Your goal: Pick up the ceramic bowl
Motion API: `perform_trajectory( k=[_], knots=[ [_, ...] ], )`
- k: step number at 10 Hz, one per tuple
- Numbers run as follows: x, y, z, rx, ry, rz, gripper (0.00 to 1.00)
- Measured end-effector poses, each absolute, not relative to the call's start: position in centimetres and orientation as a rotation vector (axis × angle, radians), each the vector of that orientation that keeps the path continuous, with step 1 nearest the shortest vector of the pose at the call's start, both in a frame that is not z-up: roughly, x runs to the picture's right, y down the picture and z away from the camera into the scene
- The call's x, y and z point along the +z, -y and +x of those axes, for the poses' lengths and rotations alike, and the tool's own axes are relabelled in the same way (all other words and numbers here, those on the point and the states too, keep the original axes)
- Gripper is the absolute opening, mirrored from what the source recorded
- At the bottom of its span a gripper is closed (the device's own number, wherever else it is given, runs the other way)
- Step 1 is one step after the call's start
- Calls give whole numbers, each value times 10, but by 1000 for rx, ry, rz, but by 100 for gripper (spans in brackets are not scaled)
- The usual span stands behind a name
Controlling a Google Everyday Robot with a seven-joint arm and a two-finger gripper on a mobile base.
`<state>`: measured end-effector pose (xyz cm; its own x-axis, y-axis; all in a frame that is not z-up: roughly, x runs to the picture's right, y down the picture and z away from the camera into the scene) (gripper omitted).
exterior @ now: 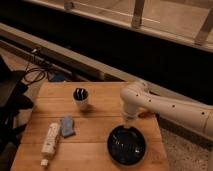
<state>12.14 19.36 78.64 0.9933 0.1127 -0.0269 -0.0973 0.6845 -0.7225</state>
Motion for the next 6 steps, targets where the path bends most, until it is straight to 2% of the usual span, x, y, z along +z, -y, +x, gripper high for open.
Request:
perform_trajectory(
  k=[4, 5, 6],
  knots=[
    [766, -162, 116, 90, 40, -809, 8],
    [765, -159, 117, 84, 46, -814, 10],
    [761, -155, 117, 80, 44, -808, 15]
  ],
)
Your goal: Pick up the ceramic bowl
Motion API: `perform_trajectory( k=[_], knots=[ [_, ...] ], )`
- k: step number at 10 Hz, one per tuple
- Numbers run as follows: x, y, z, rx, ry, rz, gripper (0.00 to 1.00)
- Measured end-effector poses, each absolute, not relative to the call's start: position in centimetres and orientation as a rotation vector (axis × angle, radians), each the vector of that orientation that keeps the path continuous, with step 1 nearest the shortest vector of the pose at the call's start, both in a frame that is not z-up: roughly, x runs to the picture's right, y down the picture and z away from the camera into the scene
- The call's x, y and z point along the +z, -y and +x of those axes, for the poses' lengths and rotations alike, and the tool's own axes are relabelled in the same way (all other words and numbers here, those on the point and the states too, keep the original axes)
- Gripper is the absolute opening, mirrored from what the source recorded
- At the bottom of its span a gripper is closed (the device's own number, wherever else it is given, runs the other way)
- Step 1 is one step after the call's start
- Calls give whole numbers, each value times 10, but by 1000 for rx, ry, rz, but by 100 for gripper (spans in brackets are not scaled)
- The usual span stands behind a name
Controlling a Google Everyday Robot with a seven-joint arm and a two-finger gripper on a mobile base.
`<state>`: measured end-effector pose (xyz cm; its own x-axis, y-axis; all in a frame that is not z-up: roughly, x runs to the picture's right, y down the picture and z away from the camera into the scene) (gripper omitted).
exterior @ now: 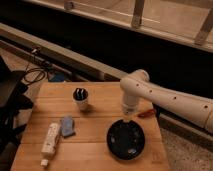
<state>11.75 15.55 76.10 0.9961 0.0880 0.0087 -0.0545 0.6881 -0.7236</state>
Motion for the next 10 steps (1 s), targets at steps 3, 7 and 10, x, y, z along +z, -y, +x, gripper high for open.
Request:
perform_trajectory(
  k=[3, 7, 10],
  knots=[
    [751, -143, 118, 71, 34, -779, 40],
    [744, -129, 126, 68, 27, -760, 61],
    [743, -121, 125, 57, 30, -747, 62]
  ],
)
